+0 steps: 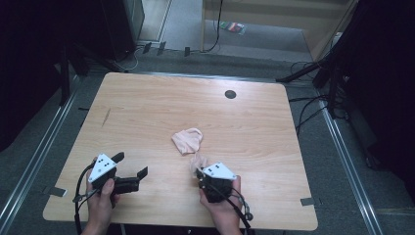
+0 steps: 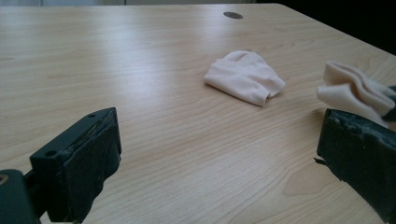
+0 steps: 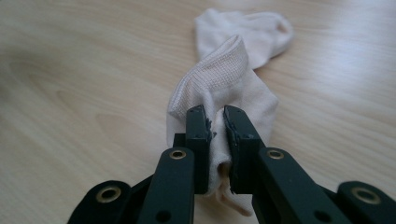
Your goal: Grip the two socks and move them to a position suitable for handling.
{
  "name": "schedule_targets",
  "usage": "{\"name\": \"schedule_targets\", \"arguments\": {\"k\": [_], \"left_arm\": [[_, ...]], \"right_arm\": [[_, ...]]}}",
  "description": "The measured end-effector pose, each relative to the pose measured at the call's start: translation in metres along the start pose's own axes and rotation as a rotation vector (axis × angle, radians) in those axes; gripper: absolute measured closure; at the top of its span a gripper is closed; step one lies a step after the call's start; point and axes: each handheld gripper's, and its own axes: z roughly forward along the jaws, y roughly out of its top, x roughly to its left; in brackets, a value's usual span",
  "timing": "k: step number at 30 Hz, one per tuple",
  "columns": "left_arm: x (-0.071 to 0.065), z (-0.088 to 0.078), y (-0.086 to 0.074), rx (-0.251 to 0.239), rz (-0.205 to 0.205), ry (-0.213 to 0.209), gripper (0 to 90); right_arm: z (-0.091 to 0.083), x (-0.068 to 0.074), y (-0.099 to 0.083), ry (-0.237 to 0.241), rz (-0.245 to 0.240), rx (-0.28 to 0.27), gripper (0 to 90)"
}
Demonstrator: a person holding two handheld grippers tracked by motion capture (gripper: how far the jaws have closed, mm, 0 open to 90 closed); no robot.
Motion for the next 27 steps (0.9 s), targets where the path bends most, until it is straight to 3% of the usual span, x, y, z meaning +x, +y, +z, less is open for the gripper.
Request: {"name": "schedule_targets", "arguments": {"k": [1, 2, 5, 8, 11, 14, 19, 20, 22, 24, 25, 26, 27], "left_arm": [[0.0, 0.0, 0.0, 0.0, 0.0, 0.0, 0.0], [0.0, 0.001, -0.001, 0.003, -0.003, -0.001, 0.0], [0.0, 0.004, -0.002, 0.015, -0.005, -0.004, 0.0], [0.002, 0.006, -0.004, 0.024, -0.013, -0.003, 0.0], [0.004, 0.005, -0.004, 0.025, -0.015, 0.0, 0.0], [0.006, 0.005, -0.005, 0.029, -0.022, 0.007, 0.0], [0.004, 0.008, -0.005, 0.044, -0.024, 0.014, 0.0], [0.003, 0.009, -0.005, 0.045, -0.019, 0.009, 0.0], [0.0, 0.01, -0.006, 0.051, -0.004, 0.007, 0.0], [-0.001, 0.012, -0.006, 0.054, -0.004, -0.003, 0.0], [-0.001, 0.012, -0.006, 0.054, -0.004, -0.003, 0.0], [-0.002, 0.012, -0.006, 0.06, 0.0, -0.008, 0.0], [-0.002, 0.012, -0.006, 0.06, 0.0, -0.008, 0.0]], "right_arm": [[0.0, 0.0, 0.0, 0.0, 0.0, 0.0, 81.9], [0.007, 0.012, -0.003, 0.02, -0.013, 0.013, 81.8], [0.015, 0.019, -0.007, 0.028, -0.026, 0.032, 80.8], [0.027, 0.022, -0.012, 0.076, -0.003, 0.052, 54.9], [0.025, 0.022, -0.011, 0.09, 0.009, 0.039, 50.0], [0.018, 0.024, -0.01, 0.095, 0.001, 0.012, 57.8], [0.024, 0.043, -0.013, 0.154, -0.07, 0.015, 63.8], [0.029, 0.048, -0.014, 0.126, -0.09, 0.018, 66.1], [0.035, 0.049, -0.014, 0.103, -0.086, 0.032, 67.3], [0.04, 0.049, -0.016, 0.069, -0.097, 0.04, 77.2], [0.04, 0.049, -0.016, 0.069, -0.097, 0.04, 77.2], [0.04, 0.048, -0.017, 0.06, -0.1, 0.041, 86.6], [0.04, 0.048, -0.017, 0.06, -0.1, 0.041, 86.6]]}}
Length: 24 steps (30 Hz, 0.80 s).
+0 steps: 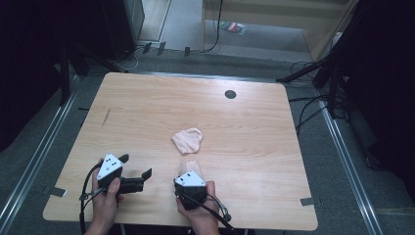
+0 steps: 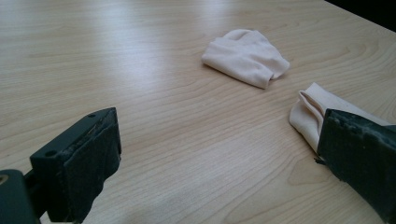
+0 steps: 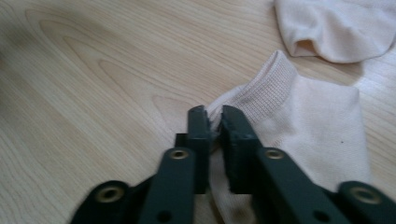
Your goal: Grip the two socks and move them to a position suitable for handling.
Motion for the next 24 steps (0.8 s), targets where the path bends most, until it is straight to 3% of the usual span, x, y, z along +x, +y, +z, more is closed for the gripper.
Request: {"name": "schedule_targets", "arguments": {"k": [4, 5, 9, 11, 13, 15, 16, 17, 18, 21, 22, 23, 24], "left_arm": [[-0.002, 0.002, 0.0, 0.004, 0.005, -0.032, 0.0], [-0.006, 0.004, 0.0, 0.011, 0.009, -0.039, 0.0], [-0.013, 0.008, 0.003, 0.021, -0.002, -0.066, 0.0], [-0.026, 0.015, 0.006, 0.046, 0.021, -0.095, 0.1], [-0.033, 0.02, 0.007, 0.064, 0.033, -0.097, 1.8], [-0.044, 0.029, 0.006, 0.089, 0.048, -0.11, 15.1], [-0.048, 0.032, 0.006, 0.101, 0.059, -0.117, 15.6], [-0.06, 0.041, 0.005, 0.14, 0.076, -0.115, 24.4], [-0.06, 0.041, 0.005, 0.14, 0.076, -0.115, 29.5], [-0.07, 0.054, 0.004, 0.2, 0.072, -0.134, 42.6], [-0.072, 0.058, 0.004, 0.215, 0.068, -0.134, 42.6], [-0.074, 0.065, 0.005, 0.249, 0.062, -0.13, 49.6], [-0.074, 0.065, 0.005, 0.249, 0.062, -0.13, 52.4]], "right_arm": [[-0.007, -0.005, 0.003, 0.02, 0.021, -0.027, 89.1], [-0.012, -0.01, 0.006, 0.039, 0.057, -0.043, 89.2], [-0.024, -0.02, 0.01, 0.068, 0.099, -0.072, 89.2], [-0.036, -0.032, 0.014, 0.111, 0.18, -0.099, 89.2], [-0.039, -0.036, 0.015, 0.118, 0.196, -0.114, 89.2], [-0.047, -0.045, 0.015, 0.118, 0.229, -0.133, 89.2], [-0.049, -0.049, 0.015, 0.116, 0.244, -0.139, 89.2], [-0.053, -0.055, 0.013, 0.112, 0.262, -0.149, 89.2], [-0.053, -0.055, 0.013, 0.112, 0.262, -0.149, 89.2], [-0.057, -0.064, 0.009, 0.108, 0.285, -0.161, 89.2], [-0.057, -0.064, 0.009, 0.108, 0.285, -0.161, 89.2], [-0.06, -0.069, 0.008, 0.1, 0.3, -0.166, 89.2], [-0.06, -0.069, 0.008, 0.1, 0.3, -0.166, 89.2]]}}
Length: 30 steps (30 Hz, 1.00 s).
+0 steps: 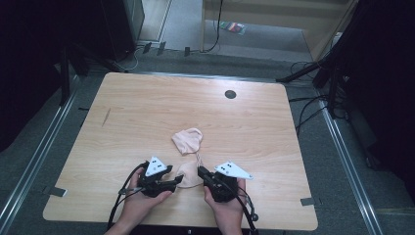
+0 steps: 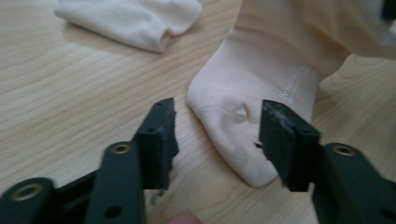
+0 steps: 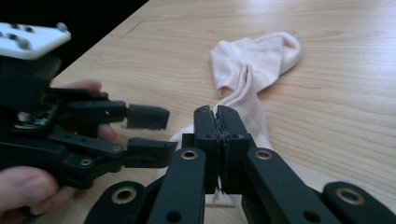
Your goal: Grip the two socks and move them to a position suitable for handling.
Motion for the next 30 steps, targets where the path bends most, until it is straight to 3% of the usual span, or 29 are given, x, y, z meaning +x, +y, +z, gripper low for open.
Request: {"name": "schedule_targets", "arguments": {"k": [2, 4, 8, 13, 15, 18, 20, 22, 23, 24, 25, 30], "left_arm": [[-0.001, 0.004, 0.0, 0.012, 0.007, 0.0, 56.7], [-0.001, 0.006, 0.0, 0.022, 0.013, 0.006, 70.1], [0.006, 0.001, 0.001, 0.025, -0.003, -0.062, 87.3], [0.02, -0.015, -0.001, 0.019, 0.026, -0.071, 89.5], [0.037, -0.031, -0.007, 0.029, 0.015, -0.073, 89.9], [0.048, -0.043, -0.011, 0.029, 0.003, -0.078, 90.0], [0.055, -0.053, -0.013, 0.03, 0.016, -0.052, 90.0], [0.057, -0.056, -0.016, 0.033, 0.017, -0.05, 90.0], [0.055, -0.054, -0.019, 0.041, 0.023, -0.101, 90.0], [0.055, -0.054, -0.019, 0.041, 0.023, -0.101, 90.0], [0.048, -0.052, -0.021, 0.043, 0.072, -0.107, 90.0], [0.041, -0.049, -0.022, 0.045, 0.079, -0.121, 89.7]], "right_arm": [[-0.002, -0.004, 0.001, -0.002, 0.01, -0.009, 89.2], [-0.005, -0.009, 0.002, -0.015, 0.021, -0.018, 89.2], [-0.011, -0.023, 0.002, -0.043, 0.058, -0.027, 89.3], [-0.019, -0.039, -0.003, -0.093, 0.065, -0.011, 89.8], [-0.024, -0.049, -0.006, -0.113, 0.096, 0.013, 90.0], [-0.025, -0.054, -0.007, -0.094, 0.124, 0.027, 90.0], [-0.022, -0.054, -0.008, -0.089, 0.118, 0.059, 90.0], [-0.017, -0.05, -0.011, -0.097, 0.099, 0.091, 90.0], [-0.013, -0.048, -0.014, -0.095, 0.104, 0.113, 90.0], [-0.013, -0.048, -0.014, -0.095, 0.104, 0.113, 90.0], [-0.008, -0.045, -0.017, -0.084, 0.088, 0.125, 90.0], [-0.006, -0.045, -0.017, -0.069, 0.079, 0.137, 90.0]]}}
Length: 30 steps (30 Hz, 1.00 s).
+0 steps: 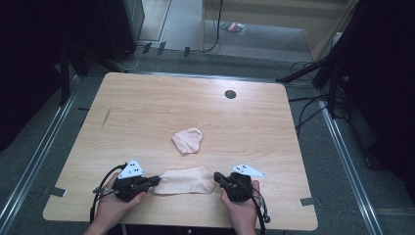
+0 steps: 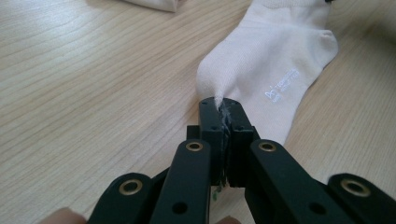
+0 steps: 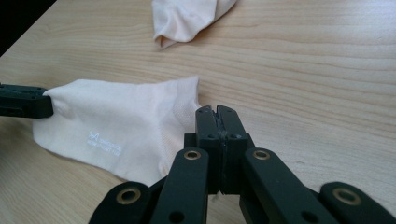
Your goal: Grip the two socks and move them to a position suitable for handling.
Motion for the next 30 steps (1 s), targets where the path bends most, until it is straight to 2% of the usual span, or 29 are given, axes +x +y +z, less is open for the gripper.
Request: {"name": "schedule_targets", "arguments": {"k": [5, 8, 10, 11, 12, 13, 14, 15, 16, 17, 18, 19, 22, 23, 24, 25, 27, 28, 29, 30], "left_arm": [[0.004, 0.004, -0.004, -0.002, -0.03, 0.022, 88.7], [0.004, 0.003, -0.005, -0.008, -0.03, 0.02, 86.6], [0.004, 0.003, -0.004, -0.027, -0.036, 0.03, 73.4], [0.005, 0.002, -0.004, -0.055, -0.049, 0.038, 67.9], [0.005, 0.002, -0.004, -0.055, -0.049, 0.038, 60.2], [0.005, 0.0, -0.003, -0.071, -0.058, 0.05, 60.2], [0.005, -0.001, -0.002, -0.08, -0.066, 0.058, 53.9], [0.006, -0.003, -0.001, -0.094, -0.075, 0.069, 47.6], [0.006, -0.004, 0.0, -0.115, -0.083, 0.081, 41.5], [0.008, -0.007, 0.001, -0.14, -0.09, 0.107, 28.4], [0.008, -0.007, 0.001, -0.14, -0.09, 0.107, 22.9], [0.01, -0.008, 0.001, -0.16, -0.096, 0.119, 22.9], [0.019, -0.011, 0.002, -0.192, -0.112, 0.142, 9.7], [0.027, -0.012, 0.002, -0.206, -0.133, 0.167, 0.0], [0.027, -0.012, 0.002, -0.206, -0.133, 0.167, 0.0], [0.037, -0.012, 0.003, -0.228, -0.173, 0.208, 0.0], [0.047, -0.013, 0.003, -0.251, -0.192, 0.243, 0.0], [0.047, -0.013, 0.003, -0.251, -0.192, 0.243, 0.0], [0.056, -0.013, 0.002, -0.251, -0.214, 0.266, 0.0], [0.059, -0.013, 0.001, -0.245, -0.221, 0.279, 0.0]], "right_arm": [[0.008, -0.004, -0.005, -0.006, 0.014, 0.035, 90.0], [0.009, -0.003, -0.006, -0.011, 0.0, 0.033, 90.0], [0.01, -0.002, -0.006, -0.016, -0.004, 0.031, 90.0], [0.01, -0.003, -0.006, -0.024, -0.018, 0.025, 86.6], [0.01, -0.003, -0.006, -0.024, -0.018, 0.025, 86.6], [0.009, -0.003, -0.006, -0.028, -0.021, 0.013, 78.7], [0.008, -0.003, -0.005, -0.042, -0.017, -0.013, 68.8], [0.007, -0.003, -0.003, -0.05, -0.011, -0.025, 62.5], [0.006, -0.003, -0.001, -0.044, -0.001, -0.04, 60.4], [0.004, -0.003, 0.002, -0.044, -0.014, -0.067, 57.1], [0.004, -0.003, 0.002, -0.044, -0.014, -0.067, 57.1], [0.003, -0.003, 0.003, -0.047, -0.026, -0.075, 56.8], [0.003, -0.001, 0.01, -0.069, -0.059, -0.095, 56.3], [0.003, -0.001, 0.015, -0.069, -0.07, -0.107, 56.2], [0.003, -0.001, 0.015, -0.069, -0.07, -0.107, 56.2], [0.004, 0.0, 0.022, -0.079, -0.079, -0.123, 56.4], [0.005, 0.0, 0.029, -0.074, -0.091, -0.13, 56.7], [0.005, 0.0, 0.029, -0.074, -0.091, -0.13, 56.7], [0.007, 0.002, 0.037, -0.069, -0.098, -0.131, 58.0], [0.009, 0.002, 0.041, -0.068, -0.103, -0.126, 59.0]]}}
